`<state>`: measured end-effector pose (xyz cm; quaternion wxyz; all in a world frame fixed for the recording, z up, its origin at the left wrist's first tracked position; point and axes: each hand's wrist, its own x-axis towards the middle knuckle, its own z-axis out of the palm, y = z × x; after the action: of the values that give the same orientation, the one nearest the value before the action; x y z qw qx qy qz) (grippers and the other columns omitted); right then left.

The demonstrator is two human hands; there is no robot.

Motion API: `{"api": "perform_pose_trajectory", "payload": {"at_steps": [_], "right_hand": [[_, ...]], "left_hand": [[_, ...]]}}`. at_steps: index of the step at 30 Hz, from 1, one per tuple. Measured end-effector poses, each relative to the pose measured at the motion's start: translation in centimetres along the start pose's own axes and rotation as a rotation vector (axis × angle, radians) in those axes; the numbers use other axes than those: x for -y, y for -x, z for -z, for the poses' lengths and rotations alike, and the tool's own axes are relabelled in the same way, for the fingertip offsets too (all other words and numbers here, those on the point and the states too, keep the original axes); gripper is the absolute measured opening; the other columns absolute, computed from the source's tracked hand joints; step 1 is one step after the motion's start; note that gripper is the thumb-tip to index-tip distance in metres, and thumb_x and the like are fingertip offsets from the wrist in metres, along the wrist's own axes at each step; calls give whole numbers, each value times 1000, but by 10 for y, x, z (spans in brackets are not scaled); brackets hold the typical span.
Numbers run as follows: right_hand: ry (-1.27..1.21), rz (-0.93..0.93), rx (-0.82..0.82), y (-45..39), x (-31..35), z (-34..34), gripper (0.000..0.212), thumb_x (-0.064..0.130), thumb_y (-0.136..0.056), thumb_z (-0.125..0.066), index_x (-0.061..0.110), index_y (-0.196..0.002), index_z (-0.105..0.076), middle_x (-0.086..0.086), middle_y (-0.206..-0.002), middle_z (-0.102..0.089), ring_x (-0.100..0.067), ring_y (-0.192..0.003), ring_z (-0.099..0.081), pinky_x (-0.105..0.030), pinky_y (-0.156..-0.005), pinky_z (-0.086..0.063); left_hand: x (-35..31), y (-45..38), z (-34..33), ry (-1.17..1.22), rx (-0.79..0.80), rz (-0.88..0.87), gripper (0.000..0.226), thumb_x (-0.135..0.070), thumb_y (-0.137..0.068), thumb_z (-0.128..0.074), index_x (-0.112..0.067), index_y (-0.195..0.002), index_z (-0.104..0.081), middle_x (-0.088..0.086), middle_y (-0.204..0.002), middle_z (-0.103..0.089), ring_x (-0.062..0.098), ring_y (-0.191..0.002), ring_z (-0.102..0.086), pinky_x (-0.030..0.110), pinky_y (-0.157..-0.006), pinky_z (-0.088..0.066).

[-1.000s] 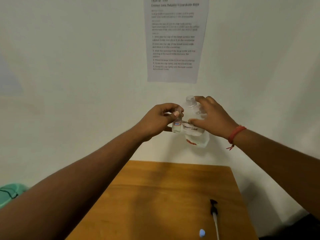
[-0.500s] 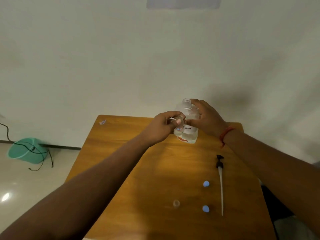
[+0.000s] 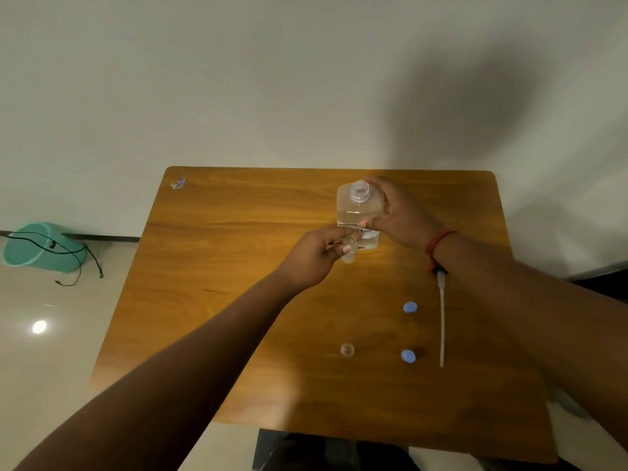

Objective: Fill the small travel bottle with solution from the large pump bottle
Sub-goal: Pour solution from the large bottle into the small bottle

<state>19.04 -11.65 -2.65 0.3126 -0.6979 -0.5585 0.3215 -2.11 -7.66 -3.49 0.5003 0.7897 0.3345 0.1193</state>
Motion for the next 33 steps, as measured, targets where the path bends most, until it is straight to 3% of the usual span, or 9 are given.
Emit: {"api": "perform_pose_trajectory", "payload": {"at_steps": [4,8,11,15,20,27,33], "right_hand": [[-27,-22,26,0,-12,-6,81,16,-71,-85,25,-138,-41,4,-132,-51,-20,-119,-55,-45,-99,-50],[-34,-26,36,-1,-19,-11,82,15,-71,-85,25,-139,-40,5,-132,-51,-19,-118,-56,-43,-98,-52],[-50,-31,30,-4,-23,-14,82,15,-71,-85,25,-139,-40,4,-133,-51,-19,-119,-55,-43,-98,-52],[-58,-44,38,-7,-30,-18,83,16,-70,-85,25,-140,-40,3,-136,-51,-18,-120,-55,-43,-99,-52],[-58,-51,48,-9,-35,-20,84,16,-71,-85,25,-141,-40,1,-136,-52,-19,-121,-54,-43,-97,-53],[-95,-53,65,-10,-39,-20,82,12,-73,-83,25,-141,-39,-3,-138,-50,-22,-123,-53,-44,-97,-53],[-81,-36,82,-8,-38,-20,82,12,-76,-81,22,-143,-36,-3,-140,-47,-21,-126,-50,-41,-99,-52]], "left_hand": [[20,5,-18,13,24,53,28,-7,-100,-60,-13,-126,-69,2,-133,-67,12,-124,-58,22,-103,-44],[38,8,-34,-27,59,22,28,0,-97,-61,-9,-122,-70,3,-130,-67,7,-121,-56,21,-103,-45],[50,10,-45,-38,77,23,29,4,-95,-62,-5,-121,-70,7,-128,-68,12,-120,-59,21,-101,-49],[60,13,-55,-96,103,58,33,2,-96,-62,-7,-127,-68,8,-129,-69,17,-121,-60,7,-95,-44],[67,15,-63,-125,115,86,35,-2,-96,-62,-12,-129,-67,5,-132,-68,18,-123,-60,20,-99,-44],[75,13,-67,-140,133,120,34,-4,-98,-62,-16,-129,-67,3,-133,-67,15,-123,-59,9,-92,-40],[80,14,-70,-124,157,125,36,0,-96,-62,-15,-128,-67,4,-133,-67,16,-123,-60,14,-96,-45]]}}
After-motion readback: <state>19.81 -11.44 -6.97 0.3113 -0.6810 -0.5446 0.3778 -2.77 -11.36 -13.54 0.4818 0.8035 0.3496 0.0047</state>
